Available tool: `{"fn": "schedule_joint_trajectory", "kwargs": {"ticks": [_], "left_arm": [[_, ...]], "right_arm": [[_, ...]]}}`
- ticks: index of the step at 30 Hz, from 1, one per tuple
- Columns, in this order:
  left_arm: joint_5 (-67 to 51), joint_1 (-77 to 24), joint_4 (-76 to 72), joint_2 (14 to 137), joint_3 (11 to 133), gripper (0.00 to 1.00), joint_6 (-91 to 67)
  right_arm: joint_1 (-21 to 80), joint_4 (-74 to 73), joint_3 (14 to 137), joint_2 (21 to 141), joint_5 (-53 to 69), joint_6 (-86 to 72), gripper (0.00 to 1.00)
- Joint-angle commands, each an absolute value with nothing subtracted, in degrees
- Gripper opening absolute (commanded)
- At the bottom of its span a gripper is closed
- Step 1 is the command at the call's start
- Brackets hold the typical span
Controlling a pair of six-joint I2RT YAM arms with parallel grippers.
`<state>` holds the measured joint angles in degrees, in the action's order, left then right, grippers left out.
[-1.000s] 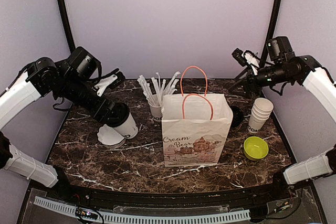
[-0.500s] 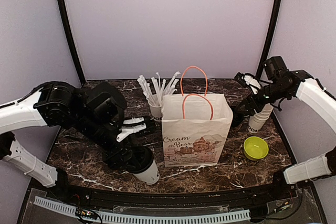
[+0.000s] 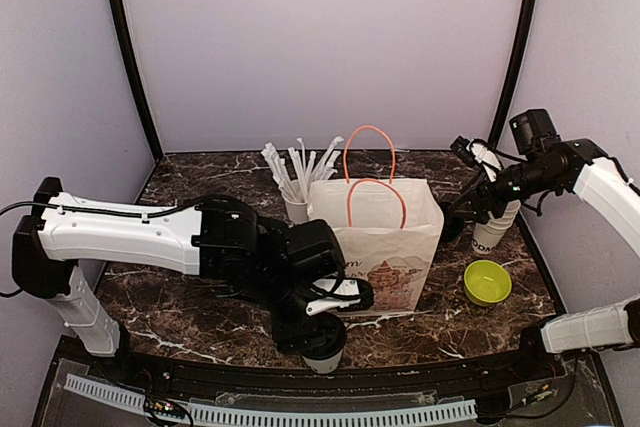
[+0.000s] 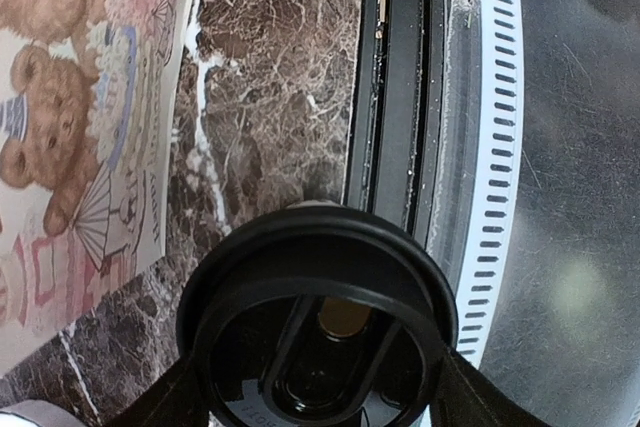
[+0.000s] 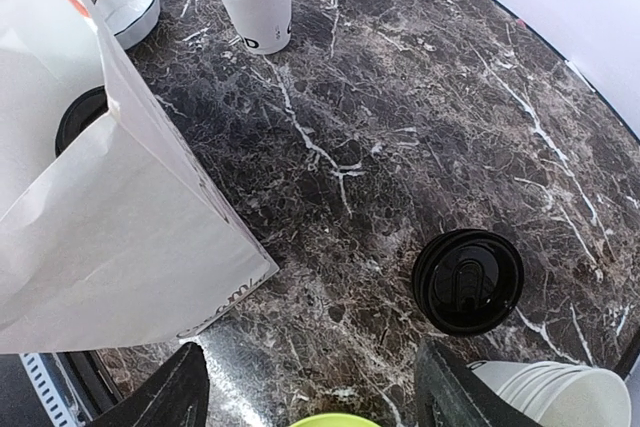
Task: Pack the takeout coffee
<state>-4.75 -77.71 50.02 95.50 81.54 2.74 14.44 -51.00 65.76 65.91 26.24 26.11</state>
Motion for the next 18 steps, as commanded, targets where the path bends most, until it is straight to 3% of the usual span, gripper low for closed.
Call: {"fn": "schedule_joint_trajectory", "kwargs": {"ticks": [1, 8, 11, 12, 14, 18], "left_arm": [[-5.2, -78.3, 46.6, 98.2, 84.9, 0.67, 6.1], [-1.8, -78.4, 47.5, 103.3, 88.7, 0.69, 6.6], [-1.3, -78.4, 47.8, 104.2, 89.5, 0.75, 6.8], [-1.2, -78.5, 47.9, 104.2, 89.7, 0.93, 6.8], [-1.4, -78.6, 48.4, 103.7, 90.5, 0.98, 6.9], [-1.6, -78.8, 51.4, 101.1, 93.7, 0.99, 8.0]], "right_arm": [[14.1, -49.7, 64.2, 64.5, 28.6, 26.7, 0.71], [14.1, -50.3, 64.8, 63.7, 30.4, 26.7, 0.71], [14.1, -51.4, 65.3, 63.7, 31.6, 27.2, 0.71], [14.1, -52.2, 65.8, 63.8, 32.4, 27.8, 0.71], [14.1, -54.0, 67.3, 63.8, 34.3, 28.8, 0.71], [14.1, -59.7, 74.1, 63.7, 39.5, 31.8, 0.71]]}}
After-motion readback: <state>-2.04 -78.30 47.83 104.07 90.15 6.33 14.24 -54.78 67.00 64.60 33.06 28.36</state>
